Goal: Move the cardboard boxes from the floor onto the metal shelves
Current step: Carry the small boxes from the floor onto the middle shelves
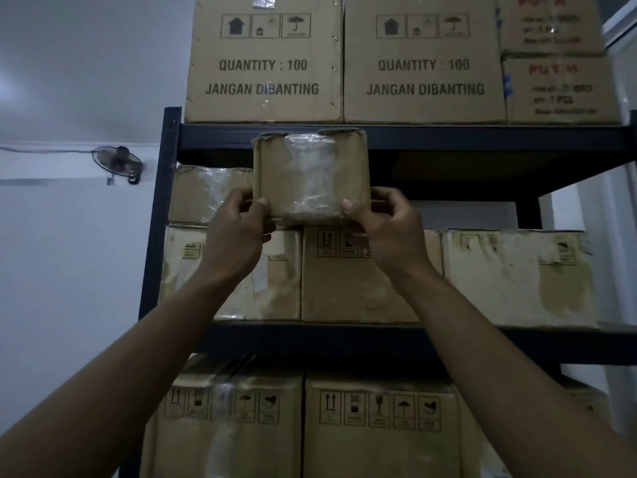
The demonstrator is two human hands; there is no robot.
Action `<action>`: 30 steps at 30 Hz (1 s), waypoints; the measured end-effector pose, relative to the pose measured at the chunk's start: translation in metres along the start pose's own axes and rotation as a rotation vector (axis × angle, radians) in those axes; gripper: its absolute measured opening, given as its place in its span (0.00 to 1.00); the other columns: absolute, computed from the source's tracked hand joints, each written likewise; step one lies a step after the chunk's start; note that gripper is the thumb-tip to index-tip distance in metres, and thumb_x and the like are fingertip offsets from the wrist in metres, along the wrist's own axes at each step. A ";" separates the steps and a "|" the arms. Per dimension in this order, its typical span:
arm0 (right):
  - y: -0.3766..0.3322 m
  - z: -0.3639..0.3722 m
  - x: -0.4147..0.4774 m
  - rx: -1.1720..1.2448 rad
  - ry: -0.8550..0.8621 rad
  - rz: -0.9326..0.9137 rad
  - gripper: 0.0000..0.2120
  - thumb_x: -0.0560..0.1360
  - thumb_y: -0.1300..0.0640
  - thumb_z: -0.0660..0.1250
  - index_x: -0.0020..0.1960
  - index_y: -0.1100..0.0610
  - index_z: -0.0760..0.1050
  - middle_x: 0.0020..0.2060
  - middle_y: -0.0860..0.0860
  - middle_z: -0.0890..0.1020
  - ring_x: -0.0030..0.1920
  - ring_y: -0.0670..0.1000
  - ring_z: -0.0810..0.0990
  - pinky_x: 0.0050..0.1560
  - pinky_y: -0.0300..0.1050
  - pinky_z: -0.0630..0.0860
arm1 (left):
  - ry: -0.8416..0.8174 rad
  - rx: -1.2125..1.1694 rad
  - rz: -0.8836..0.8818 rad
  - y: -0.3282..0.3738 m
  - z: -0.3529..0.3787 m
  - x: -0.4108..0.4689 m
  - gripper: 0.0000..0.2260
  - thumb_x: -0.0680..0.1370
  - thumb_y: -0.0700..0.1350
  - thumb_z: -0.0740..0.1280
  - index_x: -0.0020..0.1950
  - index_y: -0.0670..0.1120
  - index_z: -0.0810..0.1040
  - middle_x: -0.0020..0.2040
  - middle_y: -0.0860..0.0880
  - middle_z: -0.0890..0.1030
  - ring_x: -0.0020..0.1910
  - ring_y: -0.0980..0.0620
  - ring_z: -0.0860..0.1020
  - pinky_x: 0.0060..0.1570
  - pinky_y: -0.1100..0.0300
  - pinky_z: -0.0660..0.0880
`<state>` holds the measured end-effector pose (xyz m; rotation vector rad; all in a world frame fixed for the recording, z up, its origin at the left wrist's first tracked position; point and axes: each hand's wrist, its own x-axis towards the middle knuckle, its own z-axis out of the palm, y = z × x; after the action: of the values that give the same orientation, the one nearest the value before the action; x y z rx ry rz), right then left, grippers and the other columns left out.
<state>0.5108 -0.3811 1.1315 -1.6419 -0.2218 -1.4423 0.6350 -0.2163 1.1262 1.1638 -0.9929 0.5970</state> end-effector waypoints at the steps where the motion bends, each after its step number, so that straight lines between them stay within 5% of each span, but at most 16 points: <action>1: 0.003 0.001 0.006 -0.040 0.007 -0.031 0.21 0.66 0.40 0.76 0.55 0.46 0.77 0.53 0.45 0.82 0.53 0.50 0.84 0.50 0.57 0.84 | 0.008 0.033 0.014 -0.003 0.000 0.006 0.10 0.83 0.49 0.60 0.62 0.49 0.74 0.53 0.50 0.81 0.48 0.54 0.83 0.51 0.51 0.81; 7: 0.025 0.010 0.038 -0.182 0.029 -0.084 0.16 0.72 0.43 0.76 0.55 0.48 0.77 0.48 0.46 0.82 0.39 0.51 0.86 0.32 0.44 0.82 | 0.082 0.301 0.119 -0.029 -0.007 0.040 0.06 0.81 0.48 0.67 0.57 0.50 0.78 0.46 0.56 0.80 0.44 0.58 0.80 0.44 0.52 0.81; 14: 0.059 0.022 0.055 -0.304 0.003 -0.077 0.01 0.79 0.48 0.68 0.49 0.42 0.77 0.31 0.47 0.83 0.23 0.51 0.82 0.21 0.46 0.78 | 0.175 0.416 0.133 -0.058 -0.003 0.056 0.13 0.78 0.50 0.70 0.59 0.46 0.82 0.45 0.52 0.83 0.43 0.55 0.81 0.41 0.62 0.75; 16: 0.063 0.024 0.059 -0.364 0.001 -0.090 0.09 0.80 0.49 0.67 0.41 0.41 0.75 0.27 0.49 0.82 0.21 0.51 0.80 0.20 0.45 0.77 | 0.218 0.455 0.158 -0.062 -0.001 0.058 0.11 0.77 0.50 0.72 0.57 0.48 0.83 0.42 0.54 0.82 0.40 0.57 0.79 0.40 0.61 0.74; 22: 0.072 0.030 0.070 -0.529 -0.006 -0.139 0.07 0.79 0.48 0.68 0.45 0.44 0.71 0.30 0.49 0.81 0.19 0.49 0.79 0.23 0.45 0.78 | 0.250 0.554 0.188 -0.070 -0.001 0.064 0.07 0.75 0.50 0.74 0.52 0.52 0.82 0.41 0.56 0.81 0.41 0.54 0.79 0.44 0.50 0.80; 26: 0.072 0.032 0.074 -0.667 0.003 -0.154 0.11 0.77 0.45 0.69 0.46 0.53 0.79 0.38 0.50 0.82 0.34 0.55 0.83 0.41 0.53 0.83 | 0.251 0.614 0.197 -0.071 0.000 0.065 0.04 0.76 0.50 0.73 0.49 0.54 0.81 0.44 0.55 0.81 0.45 0.53 0.79 0.46 0.47 0.80; 30: 0.070 0.035 0.072 -0.771 0.026 -0.147 0.15 0.77 0.44 0.69 0.48 0.56 0.83 0.41 0.53 0.84 0.44 0.58 0.83 0.47 0.54 0.82 | 0.247 0.655 0.225 -0.074 -0.001 0.063 0.03 0.77 0.48 0.71 0.49 0.51 0.82 0.45 0.54 0.82 0.48 0.53 0.79 0.48 0.48 0.79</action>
<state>0.6019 -0.4256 1.1618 -2.2439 0.2750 -1.7875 0.7259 -0.2447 1.1465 1.5064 -0.7338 1.2793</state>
